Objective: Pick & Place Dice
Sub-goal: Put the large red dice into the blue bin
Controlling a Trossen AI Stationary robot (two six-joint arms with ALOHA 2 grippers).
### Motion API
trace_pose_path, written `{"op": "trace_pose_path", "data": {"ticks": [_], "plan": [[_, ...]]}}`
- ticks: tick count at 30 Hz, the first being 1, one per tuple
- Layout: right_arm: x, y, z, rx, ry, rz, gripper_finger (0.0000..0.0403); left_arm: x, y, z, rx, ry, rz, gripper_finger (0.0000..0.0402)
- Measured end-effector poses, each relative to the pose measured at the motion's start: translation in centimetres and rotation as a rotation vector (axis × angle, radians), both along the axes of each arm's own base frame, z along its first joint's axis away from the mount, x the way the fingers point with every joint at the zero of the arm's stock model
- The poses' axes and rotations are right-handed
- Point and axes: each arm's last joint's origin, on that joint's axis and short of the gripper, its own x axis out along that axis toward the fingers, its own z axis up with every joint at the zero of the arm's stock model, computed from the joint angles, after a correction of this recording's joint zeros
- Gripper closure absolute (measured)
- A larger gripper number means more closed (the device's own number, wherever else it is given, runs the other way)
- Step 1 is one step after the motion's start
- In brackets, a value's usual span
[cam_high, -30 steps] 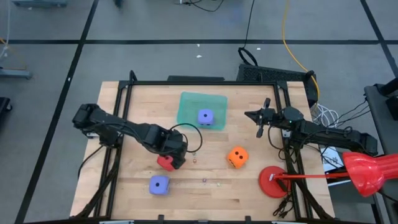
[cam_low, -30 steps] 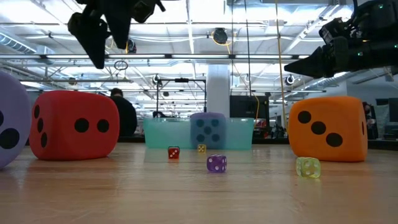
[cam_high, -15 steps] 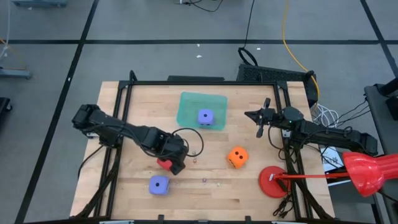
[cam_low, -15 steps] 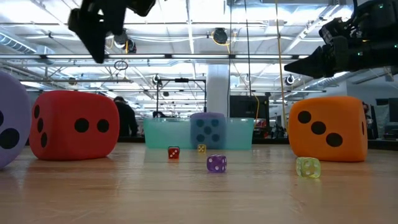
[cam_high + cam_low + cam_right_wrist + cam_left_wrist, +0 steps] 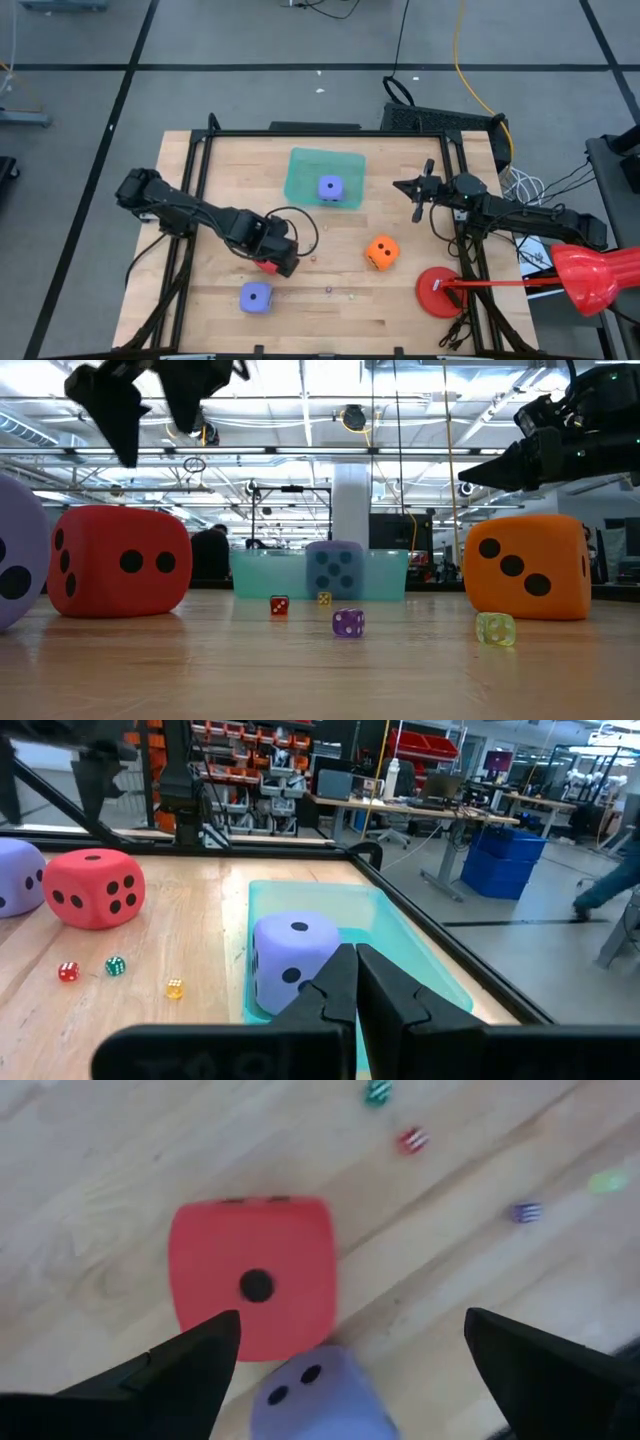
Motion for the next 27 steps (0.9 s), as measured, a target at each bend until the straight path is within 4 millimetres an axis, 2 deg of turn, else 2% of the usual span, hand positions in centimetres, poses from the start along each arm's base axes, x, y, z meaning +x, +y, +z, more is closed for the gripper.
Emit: {"op": "trace_pose_path", "data": {"ticks": [6, 10, 27], "plan": [[0.0, 0.0, 0.2, -0.008, -0.017, 0.000, 0.0403, -1.1, 0.1, -2.9, 0.010, 0.096, -0.016, 0.0004], [0.0, 0.0, 0.5, -0.005, -0.055, 0.001, 0.0403, -1.3, 0.2, -3.8, 0.024, 0.098, -0.053, 0.0002], [0.0, 0.0, 0.4, 0.020, -0.058, 0.001, 0.0403, -0.5, 0.8, -3.9, 0.031, 0.042, -0.076, 0.0002]]}}
